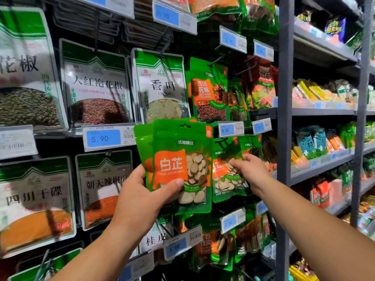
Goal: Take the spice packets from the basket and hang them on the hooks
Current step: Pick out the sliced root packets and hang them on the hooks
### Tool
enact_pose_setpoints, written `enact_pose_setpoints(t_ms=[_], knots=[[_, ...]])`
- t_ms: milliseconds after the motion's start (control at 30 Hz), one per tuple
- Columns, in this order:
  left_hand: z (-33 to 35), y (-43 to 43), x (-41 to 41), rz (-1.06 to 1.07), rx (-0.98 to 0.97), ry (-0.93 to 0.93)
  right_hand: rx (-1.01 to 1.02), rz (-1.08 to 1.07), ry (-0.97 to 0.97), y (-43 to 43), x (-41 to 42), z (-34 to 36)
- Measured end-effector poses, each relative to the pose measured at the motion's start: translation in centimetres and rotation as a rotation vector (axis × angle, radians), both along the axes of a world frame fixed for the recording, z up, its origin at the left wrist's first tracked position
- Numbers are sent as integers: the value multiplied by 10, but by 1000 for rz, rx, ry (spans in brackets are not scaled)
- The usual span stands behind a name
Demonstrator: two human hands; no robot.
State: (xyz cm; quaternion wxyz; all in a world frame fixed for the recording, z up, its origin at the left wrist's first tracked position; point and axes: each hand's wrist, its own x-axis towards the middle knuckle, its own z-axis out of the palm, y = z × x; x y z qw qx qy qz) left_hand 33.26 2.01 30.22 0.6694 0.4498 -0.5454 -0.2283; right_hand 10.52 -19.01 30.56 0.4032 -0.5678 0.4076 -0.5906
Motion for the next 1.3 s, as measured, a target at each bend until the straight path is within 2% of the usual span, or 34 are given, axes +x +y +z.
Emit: enact_pose_setpoints(t_ms=[133,333,467,533,600,700,800,1067,1300], knots=[[1,-2,0,14,12,0,7,-62,130,-8,4,-1],[-2,-7,-1,15,34,-6,-39,-76,141,-7,-1,-3],[-4,-10,-7,-3,24,-2,-89,-263,348,5,-12,-1],[-4,-11,-12,-15,21,2,-160,-280,348,18,-15,0],[-5,-12,-18,-29,24,5,-190,-126,255,37,-13,0],[-7,-16,-28,-49,20,33,-124,236,58,74,-3,4],[-8,-20,-39,-66,16,66,-171,411,29,103,4,8],[-12,-22,-49,-88,17,110,-233,374,-29,102,-6,0],[-12,-22,-47,-21,-6,36,-233,356,-61,89,-19,-8]])
